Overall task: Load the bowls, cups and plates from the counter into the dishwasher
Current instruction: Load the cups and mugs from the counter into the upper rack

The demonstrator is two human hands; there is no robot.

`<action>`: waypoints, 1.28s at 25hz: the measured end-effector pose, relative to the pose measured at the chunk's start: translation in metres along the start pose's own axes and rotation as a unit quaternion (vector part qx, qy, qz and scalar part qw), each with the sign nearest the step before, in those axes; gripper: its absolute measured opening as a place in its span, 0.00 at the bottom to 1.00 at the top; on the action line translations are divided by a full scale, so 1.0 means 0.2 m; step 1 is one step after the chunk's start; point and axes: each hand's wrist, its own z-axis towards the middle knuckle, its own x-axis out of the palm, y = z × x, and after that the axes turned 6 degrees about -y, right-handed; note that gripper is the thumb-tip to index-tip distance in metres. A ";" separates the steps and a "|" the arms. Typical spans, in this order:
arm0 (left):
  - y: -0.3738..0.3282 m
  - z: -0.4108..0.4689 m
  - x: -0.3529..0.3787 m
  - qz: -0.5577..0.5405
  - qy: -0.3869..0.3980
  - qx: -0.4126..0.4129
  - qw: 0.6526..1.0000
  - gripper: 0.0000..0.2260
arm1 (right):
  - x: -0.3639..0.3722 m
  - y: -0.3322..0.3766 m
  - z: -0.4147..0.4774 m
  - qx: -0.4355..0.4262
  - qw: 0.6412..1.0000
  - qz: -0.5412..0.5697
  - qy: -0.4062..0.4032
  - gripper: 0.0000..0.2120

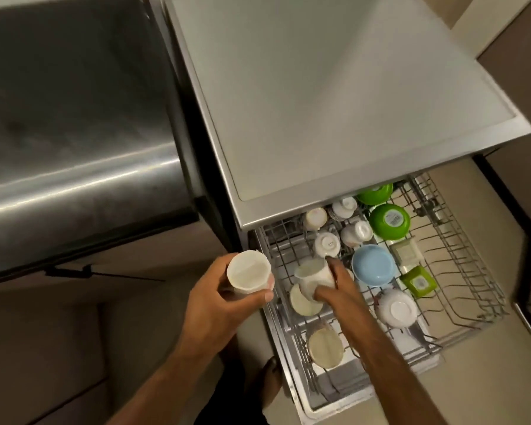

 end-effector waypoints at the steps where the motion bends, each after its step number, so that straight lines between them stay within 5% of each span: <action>1: 0.06 0.03 0.02 -0.007 -0.008 -0.009 1.000 0.29 | 0.00 -0.02 0.08 0.001 1.000 -0.017 -0.001 0.36; 7: 0.39 0.07 0.09 -0.009 -0.053 -0.054 0.997 0.29 | 0.07 -0.08 0.49 -0.108 0.962 -0.243 -0.065 0.46; 15: 0.44 0.10 0.13 0.033 -0.038 -0.032 0.998 0.32 | 0.23 -0.11 0.65 -0.193 0.834 -0.516 -0.034 0.52; 25: 0.42 0.12 0.21 0.034 -0.062 -0.015 0.997 0.33 | 0.27 -0.20 0.72 -0.178 0.864 -0.471 -0.010 0.55; 29: 0.40 0.14 0.26 0.002 -0.070 -0.035 0.997 0.30 | 0.24 -0.21 0.69 -0.208 0.844 -0.494 -0.023 0.48; 32: 0.38 0.18 0.29 -0.036 -0.062 -0.046 0.996 0.30 | 0.21 -0.21 0.64 -0.212 0.872 -0.439 -0.045 0.43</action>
